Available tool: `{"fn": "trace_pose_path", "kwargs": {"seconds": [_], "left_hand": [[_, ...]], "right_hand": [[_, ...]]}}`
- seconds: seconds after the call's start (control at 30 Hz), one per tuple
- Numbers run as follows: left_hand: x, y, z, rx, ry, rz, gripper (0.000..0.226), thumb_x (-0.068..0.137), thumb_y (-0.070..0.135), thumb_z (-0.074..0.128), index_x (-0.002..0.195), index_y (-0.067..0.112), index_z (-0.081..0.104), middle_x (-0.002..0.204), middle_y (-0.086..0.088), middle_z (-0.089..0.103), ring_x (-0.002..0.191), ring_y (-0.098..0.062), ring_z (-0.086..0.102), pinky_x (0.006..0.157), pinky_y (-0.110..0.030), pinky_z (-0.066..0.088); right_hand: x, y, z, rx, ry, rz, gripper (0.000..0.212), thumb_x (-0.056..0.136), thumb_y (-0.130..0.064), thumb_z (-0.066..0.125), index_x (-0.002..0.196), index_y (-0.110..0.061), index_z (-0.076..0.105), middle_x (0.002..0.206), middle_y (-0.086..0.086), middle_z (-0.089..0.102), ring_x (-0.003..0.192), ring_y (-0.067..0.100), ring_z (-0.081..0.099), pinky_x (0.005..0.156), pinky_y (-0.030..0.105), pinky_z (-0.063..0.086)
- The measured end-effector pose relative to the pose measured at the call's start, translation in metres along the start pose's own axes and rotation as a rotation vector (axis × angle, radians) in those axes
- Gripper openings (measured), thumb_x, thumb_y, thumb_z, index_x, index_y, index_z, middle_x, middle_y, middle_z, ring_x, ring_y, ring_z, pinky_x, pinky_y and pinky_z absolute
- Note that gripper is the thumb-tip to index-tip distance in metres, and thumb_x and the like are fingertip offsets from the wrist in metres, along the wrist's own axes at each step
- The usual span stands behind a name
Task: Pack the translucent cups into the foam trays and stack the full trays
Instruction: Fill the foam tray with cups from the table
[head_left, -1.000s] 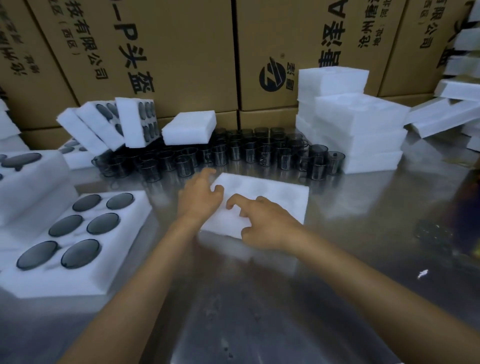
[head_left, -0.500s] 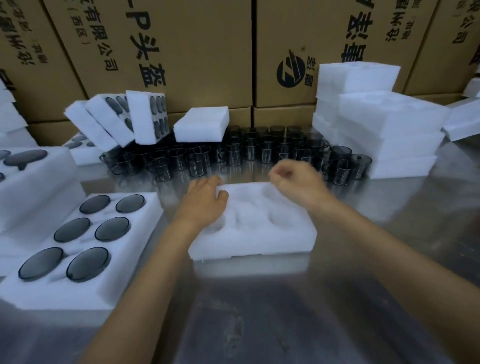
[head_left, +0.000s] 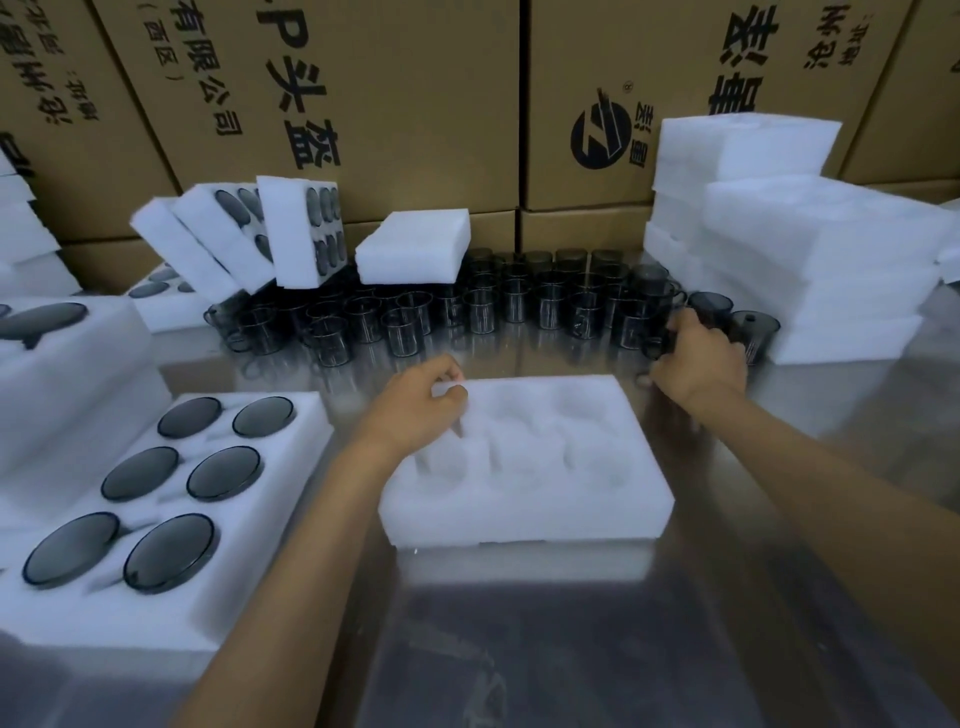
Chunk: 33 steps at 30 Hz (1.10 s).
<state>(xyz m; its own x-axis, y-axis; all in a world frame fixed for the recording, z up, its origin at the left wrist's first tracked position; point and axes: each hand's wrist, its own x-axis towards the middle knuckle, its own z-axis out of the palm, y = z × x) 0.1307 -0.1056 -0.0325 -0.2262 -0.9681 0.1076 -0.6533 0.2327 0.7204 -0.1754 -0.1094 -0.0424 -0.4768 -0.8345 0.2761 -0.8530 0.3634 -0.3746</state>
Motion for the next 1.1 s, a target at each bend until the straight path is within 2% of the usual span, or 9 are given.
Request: {"fn": "trace_pose_path", "kwargs": {"seconds": [0.07,0.23,0.3,0.4,0.53,0.63,0.83,0.97,1.1], "left_hand": [[-0.001,0.000,0.000,-0.059,-0.027,0.024,0.012,0.089,0.015,0.059,0.084,0.025,0.063,0.084,0.009,0.066,0.083,-0.016,0.061,0.080,-0.030,0.047],[-0.010,0.001,-0.001,-0.278,-0.047,-0.042,0.022,0.097,0.012,0.050,0.088,0.022,0.068,0.091,0.006,0.069,0.086,-0.013,0.062,0.077,-0.022,0.049],[-0.015,0.000,-0.006,-0.394,0.062,-0.056,0.026,0.098,0.015,0.049,0.088,0.028,0.069,0.096,0.008,0.070,0.091,-0.015,0.063,0.084,-0.032,0.048],[-0.023,-0.001,-0.015,-0.460,0.181,-0.013,0.024,0.095,0.028,0.050,0.089,0.037,0.072,0.096,0.018,0.072,0.100,-0.003,0.064,0.089,-0.027,0.045],[-0.039,-0.004,-0.011,-0.658,0.093,0.013,0.032,0.080,0.045,0.060,0.111,0.046,0.069,0.119,0.019,0.068,0.119,-0.001,0.058,0.111,-0.038,0.038],[-0.046,-0.015,-0.015,-0.682,-0.058,0.099,0.056,0.076,0.036,0.068,0.131,0.043,0.058,0.131,0.016,0.063,0.128,-0.004,0.054,0.114,-0.039,0.035],[-0.048,-0.021,-0.028,-0.648,-0.103,0.173,0.065,0.068,0.033,0.084,0.129,0.032,0.063,0.128,0.007,0.067,0.127,-0.010,0.056,0.112,-0.042,0.040],[-0.049,-0.021,-0.025,-0.680,0.032,0.144,0.054,0.062,0.033,0.090,0.113,0.033,0.072,0.117,0.003,0.073,0.115,-0.018,0.065,0.106,-0.049,0.046],[-0.048,-0.019,-0.021,-0.655,0.124,0.090,0.056,0.054,0.035,0.093,0.105,0.033,0.072,0.111,0.004,0.074,0.112,-0.017,0.067,0.104,-0.048,0.048]], "right_hand": [[-0.007,-0.007,-0.005,0.079,0.017,-0.027,0.047,0.080,-0.006,0.062,0.125,-0.010,0.050,0.082,0.008,0.058,0.090,0.036,0.058,0.088,0.040,0.039],[-0.027,-0.034,-0.039,0.332,0.108,-0.215,0.031,0.083,-0.005,0.061,0.114,-0.010,0.065,0.107,0.010,0.072,0.106,0.033,0.064,0.099,0.042,0.048],[-0.040,-0.050,-0.055,0.451,0.026,-0.342,0.025,0.085,-0.009,0.066,0.109,-0.016,0.068,0.100,-0.001,0.071,0.100,0.021,0.065,0.089,0.029,0.051],[-0.066,-0.077,-0.075,0.558,-0.198,-0.567,0.021,0.087,-0.010,0.069,0.097,-0.027,0.066,0.097,-0.014,0.070,0.098,0.002,0.065,0.076,0.015,0.049],[-0.094,-0.109,-0.079,0.486,-0.453,-0.806,0.018,0.086,0.002,0.067,0.096,-0.014,0.065,0.099,-0.002,0.072,0.101,0.010,0.067,0.091,0.039,0.054],[-0.106,-0.124,-0.072,0.320,-0.547,-0.937,0.016,0.086,0.002,0.064,0.094,-0.011,0.065,0.095,-0.005,0.069,0.096,0.013,0.064,0.092,0.042,0.051],[-0.104,-0.130,-0.066,0.270,-0.511,-0.930,0.022,0.084,0.002,0.063,0.092,-0.017,0.070,0.096,-0.008,0.070,0.096,0.014,0.064,0.089,0.041,0.053],[-0.105,-0.125,-0.050,0.656,-0.359,-0.690,0.027,0.090,0.002,0.064,0.106,-0.017,0.074,0.113,-0.007,0.071,0.113,0.011,0.063,0.098,0.029,0.050],[-0.111,-0.118,-0.027,0.899,-0.497,-0.443,0.023,0.095,-0.019,0.067,0.118,-0.020,0.071,0.110,-0.013,0.072,0.103,-0.004,0.066,0.090,0.016,0.050]]}}
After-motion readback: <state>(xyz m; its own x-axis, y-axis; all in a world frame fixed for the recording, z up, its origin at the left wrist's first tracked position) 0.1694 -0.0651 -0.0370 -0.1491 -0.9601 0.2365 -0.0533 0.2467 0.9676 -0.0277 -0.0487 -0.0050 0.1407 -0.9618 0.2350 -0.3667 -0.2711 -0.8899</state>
